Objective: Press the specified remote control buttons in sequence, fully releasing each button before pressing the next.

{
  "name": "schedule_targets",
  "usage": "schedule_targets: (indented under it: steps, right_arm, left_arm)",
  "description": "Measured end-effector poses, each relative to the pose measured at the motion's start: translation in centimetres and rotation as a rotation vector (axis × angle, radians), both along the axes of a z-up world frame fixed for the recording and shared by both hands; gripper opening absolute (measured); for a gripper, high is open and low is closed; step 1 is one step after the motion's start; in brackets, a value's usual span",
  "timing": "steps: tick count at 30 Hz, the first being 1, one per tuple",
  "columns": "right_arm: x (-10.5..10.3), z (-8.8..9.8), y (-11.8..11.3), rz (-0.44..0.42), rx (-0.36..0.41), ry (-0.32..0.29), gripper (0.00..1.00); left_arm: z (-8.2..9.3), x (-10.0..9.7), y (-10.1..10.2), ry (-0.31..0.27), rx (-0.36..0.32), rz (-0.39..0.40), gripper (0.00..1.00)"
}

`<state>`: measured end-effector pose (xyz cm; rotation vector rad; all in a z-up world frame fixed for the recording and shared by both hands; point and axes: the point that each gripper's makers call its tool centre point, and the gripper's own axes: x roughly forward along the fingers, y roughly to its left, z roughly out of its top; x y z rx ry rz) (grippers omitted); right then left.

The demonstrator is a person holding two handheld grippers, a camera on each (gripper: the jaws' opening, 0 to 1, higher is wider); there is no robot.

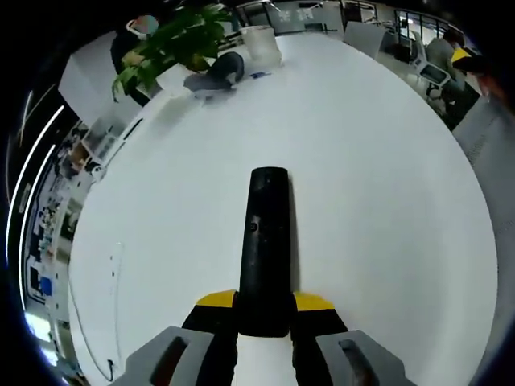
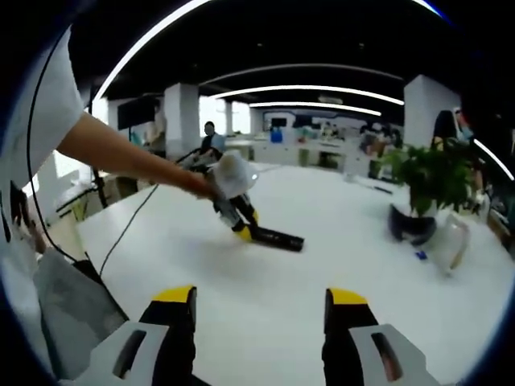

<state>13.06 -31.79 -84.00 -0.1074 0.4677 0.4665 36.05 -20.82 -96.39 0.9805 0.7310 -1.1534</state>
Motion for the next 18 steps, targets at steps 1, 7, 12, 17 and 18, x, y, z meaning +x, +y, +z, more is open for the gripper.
schedule_targets:
  steps: [1,7,12,17,18]
  right_arm:
    - [-0.01,-0.04,0.01,0.001,-0.002,0.0,0.62]
    - [-0.05,-0.31,-0.05,-0.003,-0.007,0.011,0.62]
    - [-0.09,-0.33,-0.13,-0.006,-0.008,0.014,0.62]
    - [-0.15,-0.35,-0.2,-0.006,-0.012,0.013,0.62]
    - [-0.16,-0.33,-0.24,-0.008,-0.012,0.014,0.62]
  left_arm:
    - [-0.13,0.27,0.0,-0.001,0.003,-0.001,0.23]
    - [-0.25,0.9,0.03,0.02,-0.004,0.023,0.23]
    - [-0.3,0.87,-0.12,0.07,-0.026,0.006,0.24]
    - [-0.37,0.5,-0.34,0.059,-0.037,0.003,0.24]
    - [-0.36,0.48,-0.39,0.053,-0.034,0.002,0.24]
